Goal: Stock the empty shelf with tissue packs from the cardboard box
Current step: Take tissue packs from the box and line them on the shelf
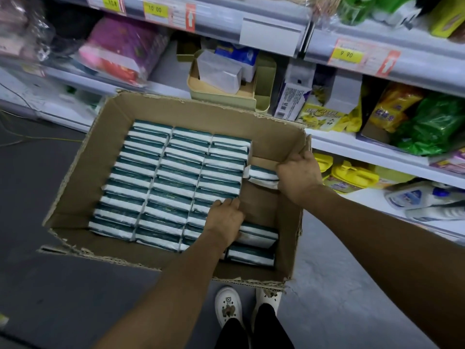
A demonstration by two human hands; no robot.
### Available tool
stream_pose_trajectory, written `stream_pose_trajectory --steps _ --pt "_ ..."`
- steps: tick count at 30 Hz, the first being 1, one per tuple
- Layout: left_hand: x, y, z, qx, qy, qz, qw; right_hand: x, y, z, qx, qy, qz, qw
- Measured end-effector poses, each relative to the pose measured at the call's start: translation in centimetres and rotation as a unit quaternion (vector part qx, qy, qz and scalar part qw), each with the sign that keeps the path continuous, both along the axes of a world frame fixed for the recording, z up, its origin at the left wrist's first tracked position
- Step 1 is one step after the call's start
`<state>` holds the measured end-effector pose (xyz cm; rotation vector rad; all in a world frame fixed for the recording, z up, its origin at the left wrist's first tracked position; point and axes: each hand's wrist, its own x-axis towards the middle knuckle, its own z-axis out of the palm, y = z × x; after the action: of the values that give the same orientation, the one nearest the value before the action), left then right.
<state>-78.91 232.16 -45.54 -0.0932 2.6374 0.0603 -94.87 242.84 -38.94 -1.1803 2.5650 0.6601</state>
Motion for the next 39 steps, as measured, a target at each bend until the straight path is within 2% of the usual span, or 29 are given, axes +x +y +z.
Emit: stream_pose_trajectory --steps 3,5,6,7,10,13,15,17,21,24,25,28,29,30,32,33,35,37,39 --pt "0.0 -0.1 0.6 0.078 -0.013 0.086 0.993 0.4 1.1 0.9 -0.091 -0.034 -0.067 0.993" --pt "0.4 -0.3 1.9 0.160 0.009 0.206 0.965 0.8 1.9 2.1 -0.147 -0.045 -0.101 0.983" --pt "0.5 -0.5 2.7 0.213 0.016 0.289 0.933 0.9 2.3 2.7 -0.174 -0.048 -0.117 0.977" --pt "0.5 -0.6 3.8 0.276 0.028 0.372 0.886 1.1 2.7 3.5 -0.203 -0.054 -0.133 0.969" --pt "0.8 -0.7 7.3 0.422 0.081 0.549 0.717 2.0 3.7 5.7 -0.287 -0.082 -0.173 0.939" --pt "1.3 -0.8 11.2 0.521 0.131 0.601 0.592 3.3 4.5 8.0 -0.353 -0.071 -0.121 0.925" --pt "1.5 -0.9 14.2 0.568 0.153 0.588 0.555 4.3 4.7 9.8 -0.394 -0.056 -0.056 0.916" --pt "1.5 -1.3 17.4 0.587 0.171 0.568 0.551 5.0 5.0 12.0 -0.434 -0.043 -0.011 0.900" --pt "1.0 -1.9 23.1 0.607 0.189 0.548 0.543 5.8 5.7 16.3 -0.519 -0.079 -0.026 0.851" --pt "0.5 -1.8 27.6 0.634 0.214 0.538 0.513 6.3 6.1 20.1 -0.583 -0.107 -0.032 0.805" --pt "0.3 -1.7 28.7 0.642 0.225 0.524 0.513 6.5 6.0 21.4 -0.601 -0.115 -0.032 0.790" --pt "0.0 -1.6 31.8 0.652 0.265 0.460 0.542 7.6 5.6 25.5 -0.655 -0.136 -0.038 0.743" --pt "0.0 -1.7 32.8 0.648 0.283 0.444 0.550 8.1 5.2 26.7 -0.683 -0.155 -0.066 0.711" --pt "-0.2 -1.7 33.7 0.646 0.301 0.431 0.553 8.6 4.8 28.0 -0.719 -0.189 -0.111 0.660" --pt "-0.6 -1.8 35.5 0.647 0.328 0.403 0.558 9.0 4.0 30.2 -0.777 -0.251 -0.216 0.536" --pt "-0.9 -1.8 36.4 0.647 0.338 0.394 0.559 8.9 3.6 31.2 -0.791 -0.263 -0.259 0.487" --pt "-1.5 -1.6 37.8 0.644 0.361 0.386 0.553 8.2 3.2 32.6 -0.803 -0.298 -0.314 0.410" --pt "-2.1 -1.3 38.9 0.635 0.382 0.373 0.558 7.6 3.0 33.7 -0.794 -0.348 -0.341 0.364" --pt "-2.6 -0.7 40.0 0.631 0.397 0.345 0.570 7.5 2.8 34.6 -0.772 -0.394 -0.340 0.366"
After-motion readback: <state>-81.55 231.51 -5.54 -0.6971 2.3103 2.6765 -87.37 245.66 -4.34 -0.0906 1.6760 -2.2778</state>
